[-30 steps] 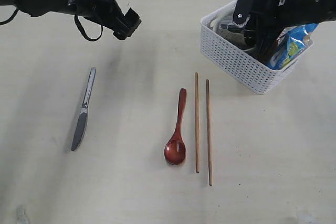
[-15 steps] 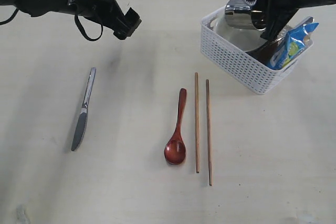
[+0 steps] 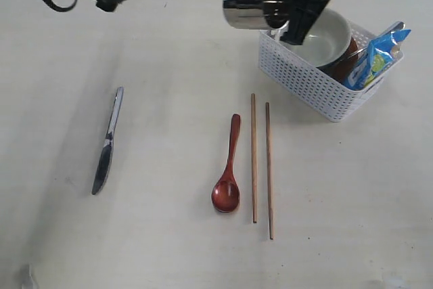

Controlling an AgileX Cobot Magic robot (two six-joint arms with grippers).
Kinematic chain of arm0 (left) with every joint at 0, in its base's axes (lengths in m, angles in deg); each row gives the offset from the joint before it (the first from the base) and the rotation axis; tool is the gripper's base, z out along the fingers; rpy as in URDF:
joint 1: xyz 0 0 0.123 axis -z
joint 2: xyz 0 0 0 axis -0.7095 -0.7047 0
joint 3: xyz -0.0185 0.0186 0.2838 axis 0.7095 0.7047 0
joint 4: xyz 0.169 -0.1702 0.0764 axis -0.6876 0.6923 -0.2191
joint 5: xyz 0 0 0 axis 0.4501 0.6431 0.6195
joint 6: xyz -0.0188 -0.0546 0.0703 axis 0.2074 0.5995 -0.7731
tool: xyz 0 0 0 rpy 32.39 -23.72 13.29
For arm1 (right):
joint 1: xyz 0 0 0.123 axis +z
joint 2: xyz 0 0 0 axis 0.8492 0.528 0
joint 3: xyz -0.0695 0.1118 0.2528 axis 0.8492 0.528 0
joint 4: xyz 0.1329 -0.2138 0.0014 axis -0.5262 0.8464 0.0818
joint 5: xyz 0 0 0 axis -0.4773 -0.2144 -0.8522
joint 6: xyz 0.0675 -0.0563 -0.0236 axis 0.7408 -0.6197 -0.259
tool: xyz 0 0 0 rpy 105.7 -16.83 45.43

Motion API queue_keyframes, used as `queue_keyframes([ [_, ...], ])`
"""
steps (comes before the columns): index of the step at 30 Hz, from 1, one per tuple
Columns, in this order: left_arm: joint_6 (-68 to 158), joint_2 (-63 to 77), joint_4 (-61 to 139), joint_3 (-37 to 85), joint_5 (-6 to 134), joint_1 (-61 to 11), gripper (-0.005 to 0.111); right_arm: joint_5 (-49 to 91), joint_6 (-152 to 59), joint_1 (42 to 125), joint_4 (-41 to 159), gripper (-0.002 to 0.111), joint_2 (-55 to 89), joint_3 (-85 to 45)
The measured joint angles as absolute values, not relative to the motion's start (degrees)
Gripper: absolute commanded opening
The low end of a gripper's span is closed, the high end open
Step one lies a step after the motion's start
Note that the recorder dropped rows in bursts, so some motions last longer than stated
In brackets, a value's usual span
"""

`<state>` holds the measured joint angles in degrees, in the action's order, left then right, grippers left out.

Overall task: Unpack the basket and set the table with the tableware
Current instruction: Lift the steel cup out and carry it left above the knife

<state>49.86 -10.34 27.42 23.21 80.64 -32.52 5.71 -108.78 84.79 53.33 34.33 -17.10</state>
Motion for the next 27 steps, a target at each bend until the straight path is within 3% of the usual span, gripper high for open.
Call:
queue_keyframes([
  [11,53.9,-7.5,27.4,23.2,90.5,-43.4,0.105,-17.4,-108.3,98.0,68.4,0.000,51.0,-42.3],
  [18,54.5,-7.5,27.4,23.2,92.4,-44.2,0.105,-25.3,-110.5,102.1,72.1,0.000,65.7,-61.5],
  [27,54.7,-7.5,26.6,23.2,92.6,-44.2,0.105,-25.1,-119.8,103.1,74.8,0.000,77.3,-71.1],
])
